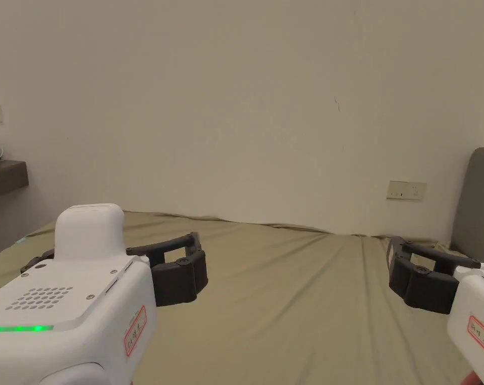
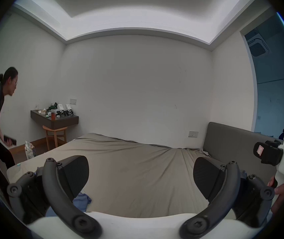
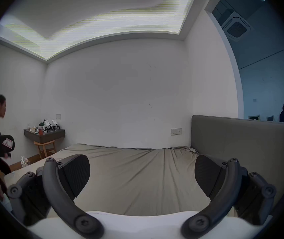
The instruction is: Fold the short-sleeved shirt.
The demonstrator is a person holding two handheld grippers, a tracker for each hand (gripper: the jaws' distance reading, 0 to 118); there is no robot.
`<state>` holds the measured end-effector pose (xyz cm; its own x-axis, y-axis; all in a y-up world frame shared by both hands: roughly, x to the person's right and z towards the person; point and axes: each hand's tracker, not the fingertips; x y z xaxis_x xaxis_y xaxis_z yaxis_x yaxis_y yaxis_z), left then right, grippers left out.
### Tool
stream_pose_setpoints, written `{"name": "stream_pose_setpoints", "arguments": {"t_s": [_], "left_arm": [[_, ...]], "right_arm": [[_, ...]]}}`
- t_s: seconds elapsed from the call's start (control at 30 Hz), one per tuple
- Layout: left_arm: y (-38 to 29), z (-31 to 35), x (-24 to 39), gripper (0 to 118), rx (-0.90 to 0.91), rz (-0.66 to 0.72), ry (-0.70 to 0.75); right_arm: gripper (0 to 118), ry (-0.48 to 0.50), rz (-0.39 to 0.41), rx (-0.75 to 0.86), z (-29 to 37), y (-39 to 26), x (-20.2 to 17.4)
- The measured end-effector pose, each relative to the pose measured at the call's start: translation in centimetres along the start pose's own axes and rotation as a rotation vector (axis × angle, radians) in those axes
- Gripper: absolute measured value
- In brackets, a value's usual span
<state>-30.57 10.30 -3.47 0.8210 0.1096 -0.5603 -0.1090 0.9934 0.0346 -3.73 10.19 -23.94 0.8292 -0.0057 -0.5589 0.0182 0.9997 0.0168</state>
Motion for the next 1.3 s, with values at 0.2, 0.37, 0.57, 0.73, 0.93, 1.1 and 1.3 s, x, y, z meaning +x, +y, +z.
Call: {"name": "stream_pose_setpoints", "arguments": {"t_s": [0.2, 0.37, 0.57, 0.73, 0.93, 1.1, 1.3], "left_arm": [[-0.3, -1.6, 1.0, 118, 0.002, -0.019, 0.025], [-0.1, -3.0, 1.9, 118, -0.024, -0.006, -0.011], [-0.1, -3.3, 2.6, 118, -0.018, -0.022, -0.028], [-0.3, -3.3, 2.5, 118, -0.029, -0.029, -0.038], [-0.5, -4.1, 1.7, 118, -0.055, 0.006, -0.043], [-0.9, -4.6, 1.6, 118, -0.058, -0.01, -0.005], [-0.9, -5.2, 1.2, 118, -0.082, 0.034, -0.033]], "right_arm": [[118, 0.009, 0.046, -0.011, -1.8, -0.4, 0.3], [118, -0.021, 0.028, -0.009, -1.6, -0.9, 1.0], [118, -0.032, 0.009, -0.01, -1.4, -0.8, 1.5], [118, -0.034, 0.007, 0.005, -1.2, -1.0, 1.5], [118, -0.008, 0.001, 0.006, -1.3, -1.1, 1.5], [118, -0.006, -0.013, -0.01, -1.6, -1.4, 1.7], [118, -0.013, -0.006, -0.013, -1.8, -1.6, 1.8]]}}
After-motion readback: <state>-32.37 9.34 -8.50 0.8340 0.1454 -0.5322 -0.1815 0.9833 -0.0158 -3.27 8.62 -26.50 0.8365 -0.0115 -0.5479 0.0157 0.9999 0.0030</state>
